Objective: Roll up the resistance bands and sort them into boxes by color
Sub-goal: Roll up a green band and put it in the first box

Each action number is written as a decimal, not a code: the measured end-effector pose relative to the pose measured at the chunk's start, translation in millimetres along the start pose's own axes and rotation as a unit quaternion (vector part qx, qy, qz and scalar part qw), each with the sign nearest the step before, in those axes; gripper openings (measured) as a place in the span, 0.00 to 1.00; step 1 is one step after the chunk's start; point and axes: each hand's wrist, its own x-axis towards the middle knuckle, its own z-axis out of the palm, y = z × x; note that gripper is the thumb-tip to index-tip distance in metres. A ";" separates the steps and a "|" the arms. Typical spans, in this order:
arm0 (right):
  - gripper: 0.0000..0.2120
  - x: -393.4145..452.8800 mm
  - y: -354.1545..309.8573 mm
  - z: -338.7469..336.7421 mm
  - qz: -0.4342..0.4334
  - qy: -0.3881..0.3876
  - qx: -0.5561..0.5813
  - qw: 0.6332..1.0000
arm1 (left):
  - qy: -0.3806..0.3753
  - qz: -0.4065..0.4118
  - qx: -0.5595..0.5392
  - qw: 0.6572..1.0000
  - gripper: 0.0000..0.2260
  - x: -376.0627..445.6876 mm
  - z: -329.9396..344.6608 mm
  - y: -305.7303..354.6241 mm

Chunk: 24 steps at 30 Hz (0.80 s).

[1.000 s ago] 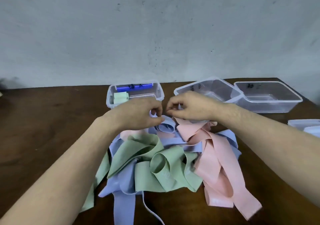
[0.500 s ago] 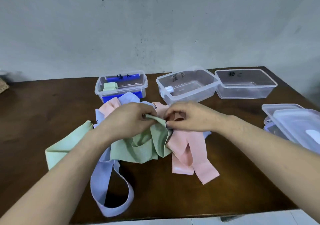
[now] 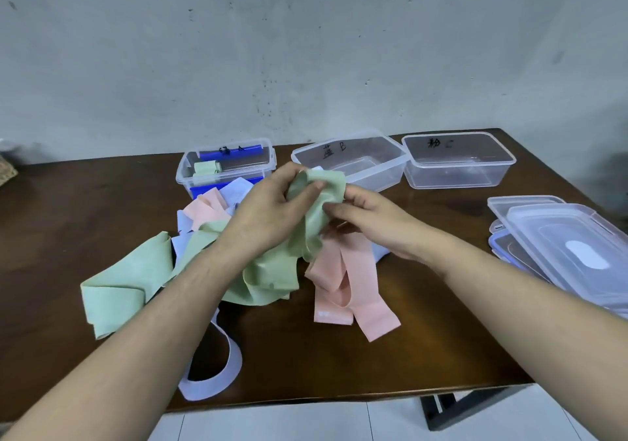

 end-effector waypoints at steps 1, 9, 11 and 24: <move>0.10 -3.1 -2.2 -0.9 0.008 0.009 0.032 0.999 | 0.000 -0.002 -0.035 0.999 0.05 -2.3 2.0 3.6; 0.12 -16.6 -15.8 -17.3 0.072 0.095 0.231 0.966 | -0.085 -0.003 -0.167 0.982 0.28 -17.1 27.6 9.6; 0.13 -21.5 -19.1 -22.6 0.095 0.099 0.247 0.959 | -0.096 0.002 -0.152 0.984 0.33 -18.4 35.7 10.1; 0.27 -72.3 -28.3 -53.5 0.148 0.174 0.350 0.908 | -0.106 -0.117 -0.364 0.918 0.17 -7.1 80.8 64.3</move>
